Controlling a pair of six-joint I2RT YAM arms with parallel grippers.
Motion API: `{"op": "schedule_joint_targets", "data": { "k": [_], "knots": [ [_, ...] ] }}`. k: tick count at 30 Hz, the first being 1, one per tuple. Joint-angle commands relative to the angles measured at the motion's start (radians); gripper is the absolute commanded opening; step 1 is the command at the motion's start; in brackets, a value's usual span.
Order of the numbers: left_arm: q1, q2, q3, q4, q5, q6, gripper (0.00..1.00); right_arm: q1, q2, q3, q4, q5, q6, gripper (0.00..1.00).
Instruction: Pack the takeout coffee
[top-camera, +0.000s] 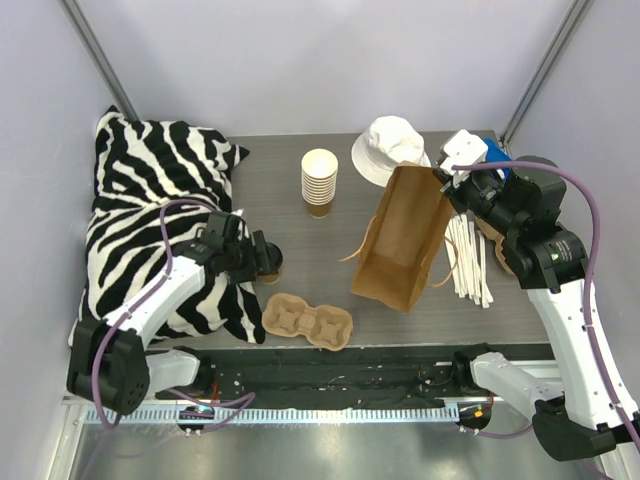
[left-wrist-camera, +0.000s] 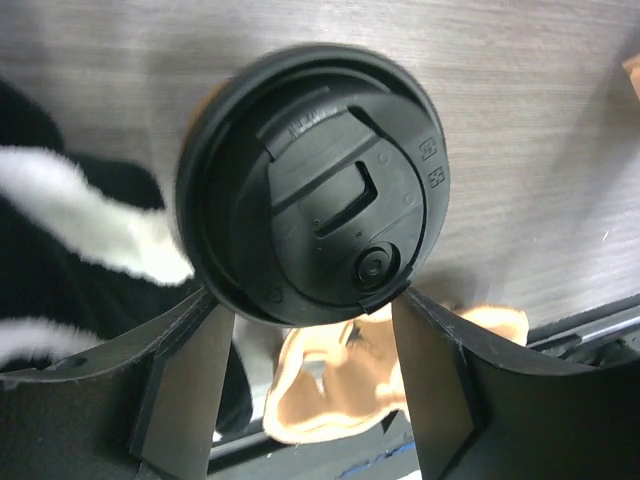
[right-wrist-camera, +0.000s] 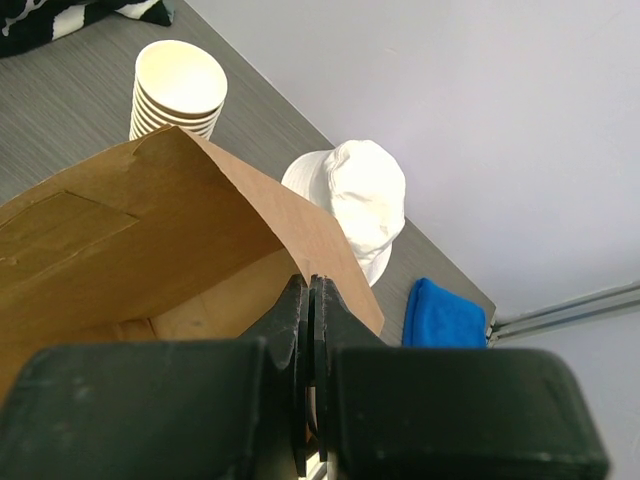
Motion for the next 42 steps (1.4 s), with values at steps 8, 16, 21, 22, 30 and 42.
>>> {"op": "schedule_joint_targets", "data": {
  "k": [8, 16, 21, 22, 30, 42],
  "knots": [
    [0.028, 0.172, 0.099, 0.237, 0.002, -0.022, 0.66, 0.002, 0.001, -0.016, 0.053, 0.020, -0.001, 0.01],
    [0.043, -0.048, -0.034, 0.168, 0.176, -0.029, 0.77, 0.002, -0.004, -0.028, 0.058, 0.017, -0.017, 0.01],
    [0.044, -0.144, -0.096, 0.072, 0.172, -0.057, 0.77, 0.002, -0.013, -0.036, 0.060, 0.015, -0.010, 0.01],
    [0.044, -0.138, -0.114, 0.061, 0.178, -0.074, 0.77, 0.000, -0.013, -0.036, 0.061, 0.015, -0.009, 0.01],
    [0.044, -0.127, -0.184, -0.016, 0.138, -0.120, 0.70, 0.000, -0.002, -0.025, 0.055, 0.021, -0.007, 0.01],
    [0.017, -0.058, -0.205, -0.039, 0.158, -0.172, 0.57, 0.002, 0.025, 0.003, 0.049, 0.035, -0.010, 0.01]
  ]
}}
